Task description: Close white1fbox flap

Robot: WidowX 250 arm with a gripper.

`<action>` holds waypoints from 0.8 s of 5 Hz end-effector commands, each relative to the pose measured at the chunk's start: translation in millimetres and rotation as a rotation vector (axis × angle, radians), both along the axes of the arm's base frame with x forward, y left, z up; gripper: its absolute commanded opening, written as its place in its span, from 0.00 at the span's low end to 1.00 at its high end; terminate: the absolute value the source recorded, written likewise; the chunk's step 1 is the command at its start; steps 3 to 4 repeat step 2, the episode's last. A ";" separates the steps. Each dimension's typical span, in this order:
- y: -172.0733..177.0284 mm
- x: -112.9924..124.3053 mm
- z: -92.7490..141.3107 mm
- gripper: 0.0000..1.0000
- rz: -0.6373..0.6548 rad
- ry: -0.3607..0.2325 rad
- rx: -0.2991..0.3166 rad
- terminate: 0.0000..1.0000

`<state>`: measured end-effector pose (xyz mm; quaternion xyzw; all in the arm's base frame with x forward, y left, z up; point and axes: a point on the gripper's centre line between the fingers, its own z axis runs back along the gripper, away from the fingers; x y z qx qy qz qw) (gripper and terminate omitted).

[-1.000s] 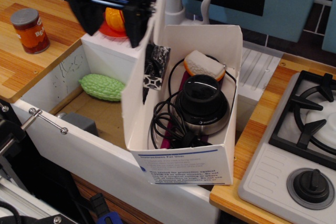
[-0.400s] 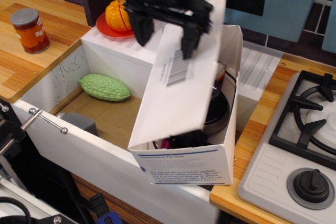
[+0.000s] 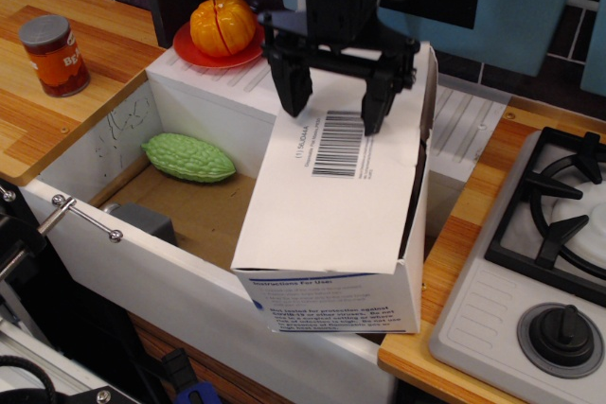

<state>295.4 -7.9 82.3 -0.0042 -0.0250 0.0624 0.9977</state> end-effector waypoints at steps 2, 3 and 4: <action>1.6 9.4 2.1 1.00 -0.042 -0.022 0.002 1.00; 1.6 9.4 2.1 1.00 -0.042 -0.022 0.002 1.00; 1.6 9.4 2.1 1.00 -0.042 -0.022 0.002 1.00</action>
